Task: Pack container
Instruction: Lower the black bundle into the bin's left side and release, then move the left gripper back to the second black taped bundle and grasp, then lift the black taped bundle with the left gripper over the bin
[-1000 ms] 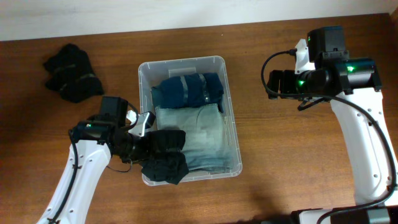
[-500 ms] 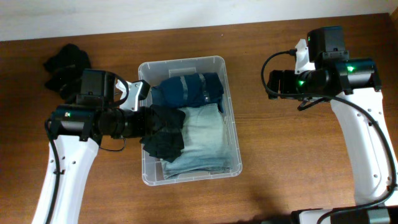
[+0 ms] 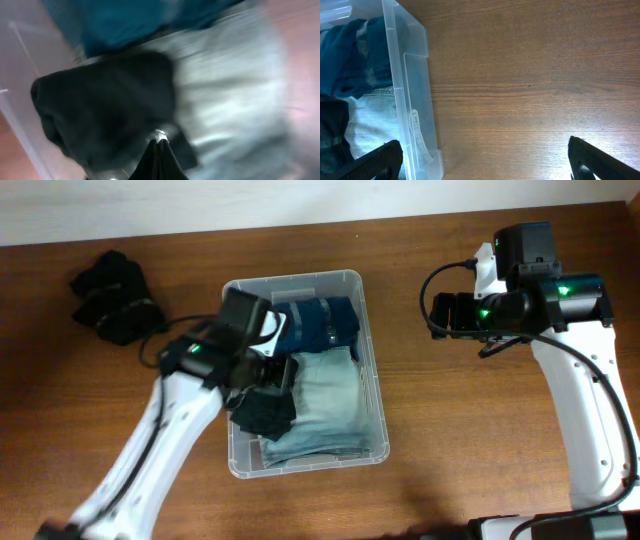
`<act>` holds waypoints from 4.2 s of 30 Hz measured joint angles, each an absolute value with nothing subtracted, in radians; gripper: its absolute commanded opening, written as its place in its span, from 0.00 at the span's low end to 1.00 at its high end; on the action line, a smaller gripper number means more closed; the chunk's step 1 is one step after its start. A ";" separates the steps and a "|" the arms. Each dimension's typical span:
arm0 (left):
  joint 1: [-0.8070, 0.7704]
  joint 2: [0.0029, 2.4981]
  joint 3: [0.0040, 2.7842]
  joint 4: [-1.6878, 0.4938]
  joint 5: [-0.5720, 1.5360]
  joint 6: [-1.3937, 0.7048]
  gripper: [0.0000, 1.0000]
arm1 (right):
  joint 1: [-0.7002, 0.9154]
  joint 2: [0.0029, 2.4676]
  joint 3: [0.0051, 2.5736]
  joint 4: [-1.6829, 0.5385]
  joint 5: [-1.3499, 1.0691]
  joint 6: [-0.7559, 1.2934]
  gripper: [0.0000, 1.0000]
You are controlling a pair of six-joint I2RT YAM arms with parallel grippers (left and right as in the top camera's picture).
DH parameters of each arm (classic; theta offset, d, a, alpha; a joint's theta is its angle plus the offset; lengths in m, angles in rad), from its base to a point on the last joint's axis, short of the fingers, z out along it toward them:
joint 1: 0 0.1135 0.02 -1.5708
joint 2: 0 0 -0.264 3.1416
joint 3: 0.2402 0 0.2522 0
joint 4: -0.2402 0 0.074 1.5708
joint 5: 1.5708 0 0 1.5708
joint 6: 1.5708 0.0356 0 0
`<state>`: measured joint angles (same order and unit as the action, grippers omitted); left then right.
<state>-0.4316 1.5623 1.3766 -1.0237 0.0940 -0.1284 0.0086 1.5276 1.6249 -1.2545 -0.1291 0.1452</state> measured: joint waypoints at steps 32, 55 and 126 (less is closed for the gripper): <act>-0.222 1.587 1.563 -1.099 -0.110 -0.154 0.99 | 0.009 1.528 1.625 -1.258 -0.129 0.146 0.99; 0.445 2.221 2.119 -0.954 0.169 -0.140 0.99 | 0.009 1.544 1.625 -1.304 -0.102 0.145 0.98; -0.310 1.783 2.137 -1.532 0.325 0.020 0.01 | -0.041 1.544 1.625 -1.320 -0.026 0.158 0.99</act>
<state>-0.3096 1.7832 2.1372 -1.5318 0.3252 0.0196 -0.0406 1.5436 1.6249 -1.3205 -0.0261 0.1577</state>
